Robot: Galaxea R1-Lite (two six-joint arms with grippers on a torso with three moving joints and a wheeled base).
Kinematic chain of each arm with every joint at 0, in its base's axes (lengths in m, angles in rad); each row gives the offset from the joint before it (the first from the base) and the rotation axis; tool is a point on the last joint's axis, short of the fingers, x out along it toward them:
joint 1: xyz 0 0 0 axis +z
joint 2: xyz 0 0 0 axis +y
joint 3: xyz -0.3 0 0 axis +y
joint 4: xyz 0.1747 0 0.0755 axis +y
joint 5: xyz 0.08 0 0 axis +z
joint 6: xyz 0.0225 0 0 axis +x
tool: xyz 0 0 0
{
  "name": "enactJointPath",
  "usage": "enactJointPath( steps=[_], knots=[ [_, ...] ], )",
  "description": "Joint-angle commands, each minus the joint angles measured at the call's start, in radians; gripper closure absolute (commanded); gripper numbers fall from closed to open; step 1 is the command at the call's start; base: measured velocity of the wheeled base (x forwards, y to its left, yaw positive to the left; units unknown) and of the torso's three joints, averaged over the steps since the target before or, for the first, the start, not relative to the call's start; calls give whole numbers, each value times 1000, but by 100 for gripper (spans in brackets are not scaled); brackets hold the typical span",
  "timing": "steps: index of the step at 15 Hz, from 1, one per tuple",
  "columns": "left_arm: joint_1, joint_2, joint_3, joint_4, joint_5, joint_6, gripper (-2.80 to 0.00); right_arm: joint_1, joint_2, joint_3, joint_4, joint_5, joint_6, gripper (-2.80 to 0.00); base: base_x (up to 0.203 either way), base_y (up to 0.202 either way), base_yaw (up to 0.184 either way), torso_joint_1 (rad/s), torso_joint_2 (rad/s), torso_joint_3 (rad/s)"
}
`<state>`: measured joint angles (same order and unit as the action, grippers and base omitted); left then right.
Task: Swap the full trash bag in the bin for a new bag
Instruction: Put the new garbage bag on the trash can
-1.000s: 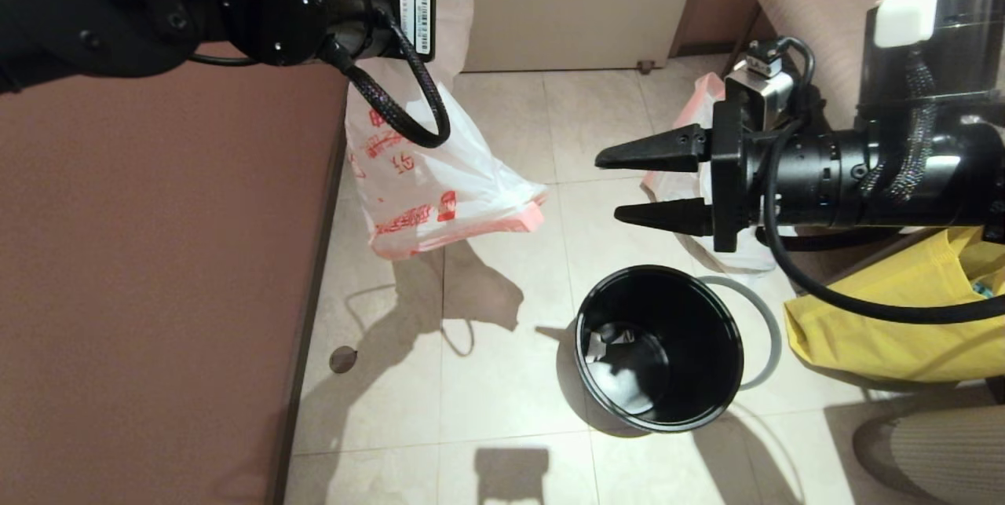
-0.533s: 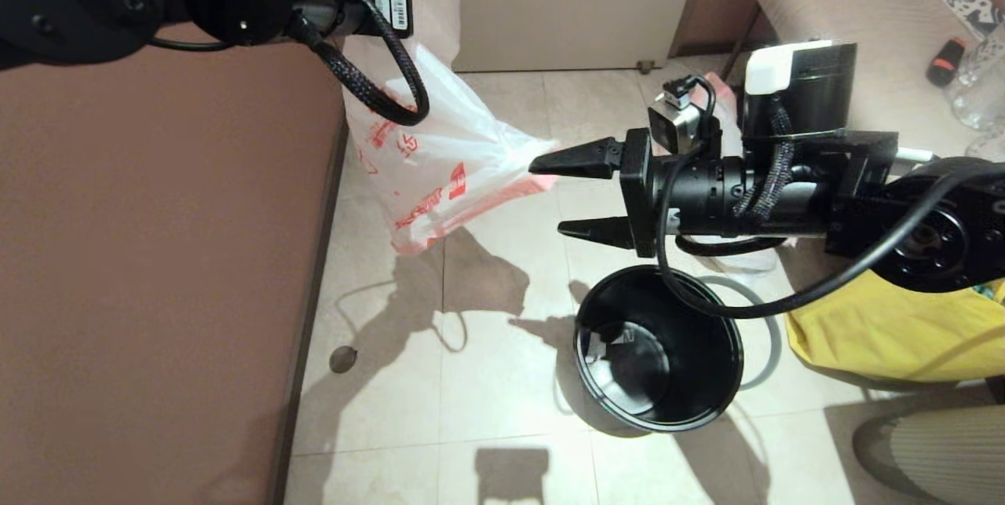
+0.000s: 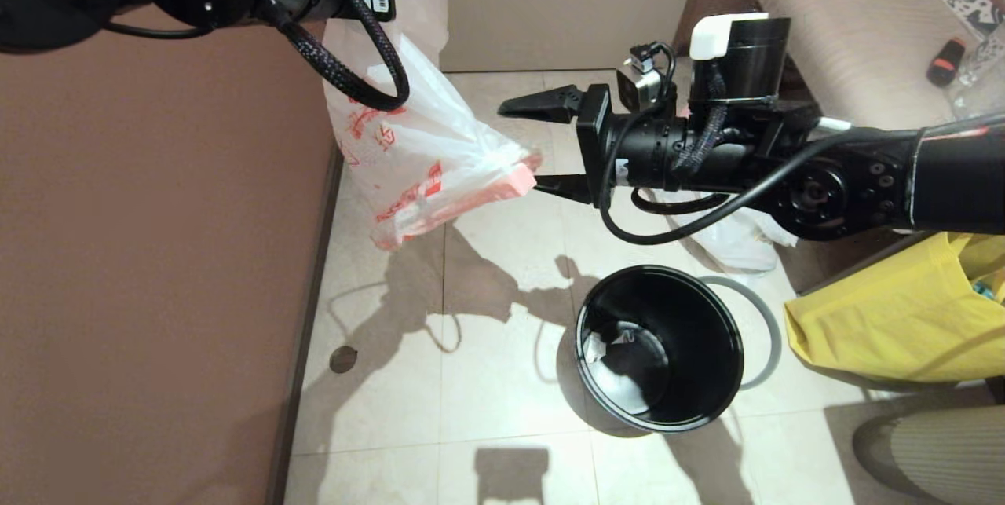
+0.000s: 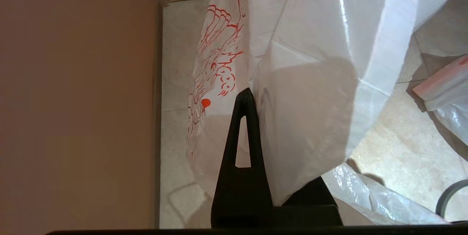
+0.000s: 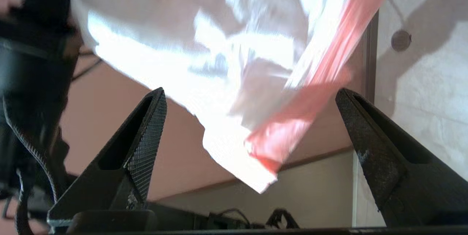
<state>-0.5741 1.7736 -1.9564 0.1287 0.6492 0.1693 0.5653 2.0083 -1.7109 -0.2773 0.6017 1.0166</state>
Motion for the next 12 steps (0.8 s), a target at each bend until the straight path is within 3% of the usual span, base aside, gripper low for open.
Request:
enactJointPath(
  steps=[1, 5, 7, 12],
  knots=[
    [23, 2, 1, 0, -4, 1, 0, -6, 67, -87, 0, 4, 18, -280, 0, 0, 0, 0, 0, 0],
    [29, -2, 8, -5, -8, -4, 0, 3, 109, -227, 45, 10, 62, -280, 0, 0, 0, 0, 0, 0],
    [45, 4, 7, -27, -13, -2, 0, 28, 81, -214, 115, 7, 69, -280, 0, 0, 0, 0, 0, 0],
    [47, 24, 8, -51, -13, -25, 0, 82, 87, -237, 119, 6, 103, -280, 0, 0, 0, 0, 0, 0]
  ],
)
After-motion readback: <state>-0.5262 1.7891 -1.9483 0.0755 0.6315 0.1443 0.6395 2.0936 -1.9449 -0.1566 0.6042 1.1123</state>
